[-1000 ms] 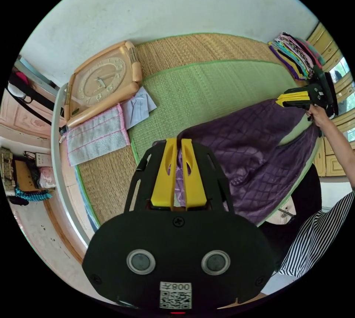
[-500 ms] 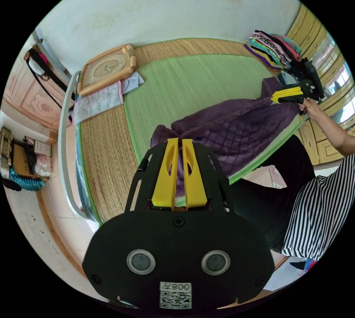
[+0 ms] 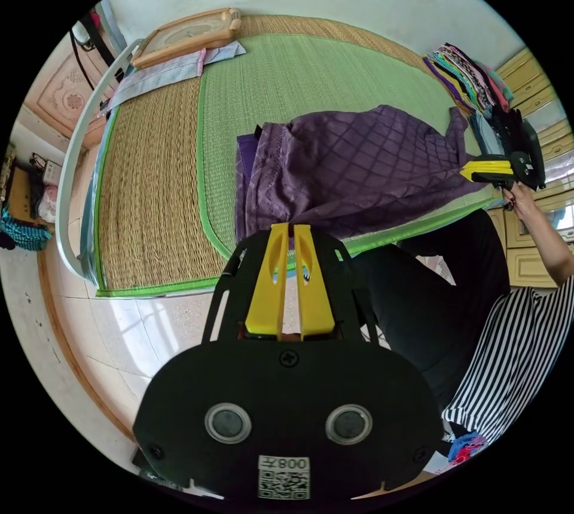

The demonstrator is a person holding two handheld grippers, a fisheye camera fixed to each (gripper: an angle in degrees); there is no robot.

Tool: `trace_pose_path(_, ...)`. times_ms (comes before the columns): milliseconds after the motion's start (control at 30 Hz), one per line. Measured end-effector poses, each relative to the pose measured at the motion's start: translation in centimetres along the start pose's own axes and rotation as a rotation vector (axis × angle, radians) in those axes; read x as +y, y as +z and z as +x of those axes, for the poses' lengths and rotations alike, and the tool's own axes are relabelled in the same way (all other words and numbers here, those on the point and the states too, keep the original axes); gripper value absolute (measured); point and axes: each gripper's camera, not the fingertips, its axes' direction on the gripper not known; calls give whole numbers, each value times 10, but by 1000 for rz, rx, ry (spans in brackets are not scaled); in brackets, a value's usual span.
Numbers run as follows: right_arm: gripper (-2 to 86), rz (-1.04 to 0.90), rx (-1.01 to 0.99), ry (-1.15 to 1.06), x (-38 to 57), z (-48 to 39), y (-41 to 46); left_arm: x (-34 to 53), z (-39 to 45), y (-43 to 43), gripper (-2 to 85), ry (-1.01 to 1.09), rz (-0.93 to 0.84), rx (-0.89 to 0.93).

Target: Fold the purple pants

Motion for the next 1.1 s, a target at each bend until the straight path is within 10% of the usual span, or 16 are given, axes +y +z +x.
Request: trace_pose_path(1100,26,-17,-384,185,33,10,170,65,-103,108,68,-204,201,313)
